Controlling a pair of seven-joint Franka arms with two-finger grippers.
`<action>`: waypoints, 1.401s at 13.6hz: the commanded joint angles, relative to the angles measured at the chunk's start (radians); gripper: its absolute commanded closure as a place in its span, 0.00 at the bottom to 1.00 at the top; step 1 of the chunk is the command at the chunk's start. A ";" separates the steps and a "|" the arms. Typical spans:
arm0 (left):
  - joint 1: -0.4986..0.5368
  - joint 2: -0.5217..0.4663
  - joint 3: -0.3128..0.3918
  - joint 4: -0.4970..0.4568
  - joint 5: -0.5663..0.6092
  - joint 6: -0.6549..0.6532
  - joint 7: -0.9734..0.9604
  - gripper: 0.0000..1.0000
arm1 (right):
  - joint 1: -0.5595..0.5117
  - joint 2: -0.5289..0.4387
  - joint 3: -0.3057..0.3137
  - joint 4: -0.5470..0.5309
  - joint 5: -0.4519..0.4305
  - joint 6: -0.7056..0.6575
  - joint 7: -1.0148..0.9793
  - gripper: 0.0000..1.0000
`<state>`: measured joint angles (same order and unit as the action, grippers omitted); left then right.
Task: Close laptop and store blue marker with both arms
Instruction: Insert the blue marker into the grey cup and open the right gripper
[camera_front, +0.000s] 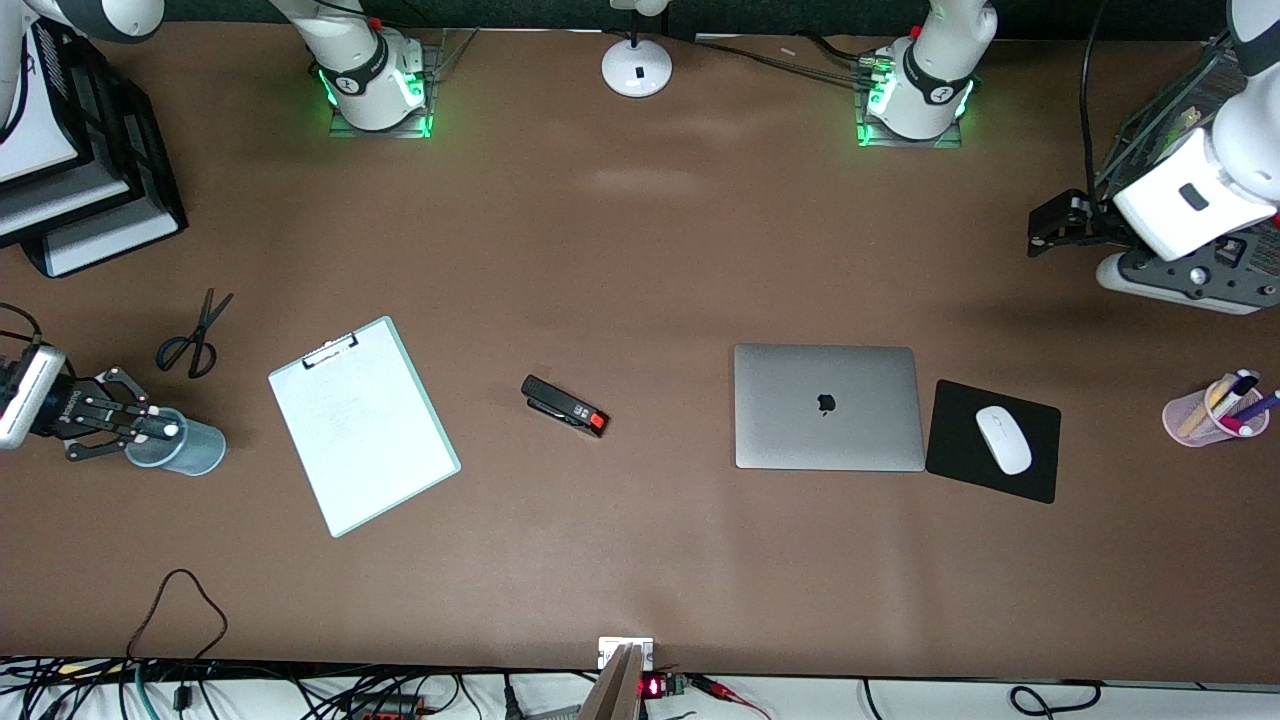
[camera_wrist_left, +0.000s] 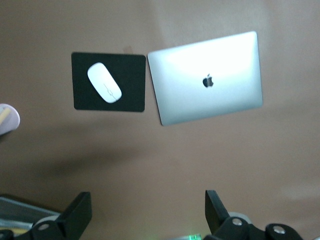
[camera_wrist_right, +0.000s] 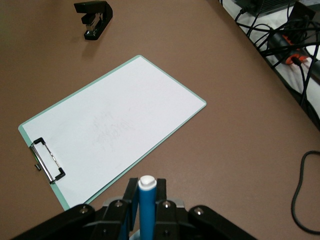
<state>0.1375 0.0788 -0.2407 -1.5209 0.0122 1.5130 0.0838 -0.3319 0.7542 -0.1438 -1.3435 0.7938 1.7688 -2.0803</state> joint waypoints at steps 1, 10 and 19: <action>-0.062 -0.085 0.113 -0.152 -0.031 0.158 0.031 0.00 | -0.027 0.036 0.015 0.035 0.024 -0.022 -0.015 1.00; -0.124 -0.097 0.156 -0.174 -0.017 0.139 -0.018 0.00 | -0.041 0.074 0.015 0.096 0.025 -0.022 -0.089 1.00; -0.111 -0.085 0.167 -0.168 -0.017 0.147 -0.016 0.00 | -0.065 0.096 0.015 0.092 0.031 -0.026 -0.093 1.00</action>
<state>0.0241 -0.0081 -0.0858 -1.6929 0.0034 1.6641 0.0692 -0.3690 0.8286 -0.1422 -1.2830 0.8077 1.7652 -2.1556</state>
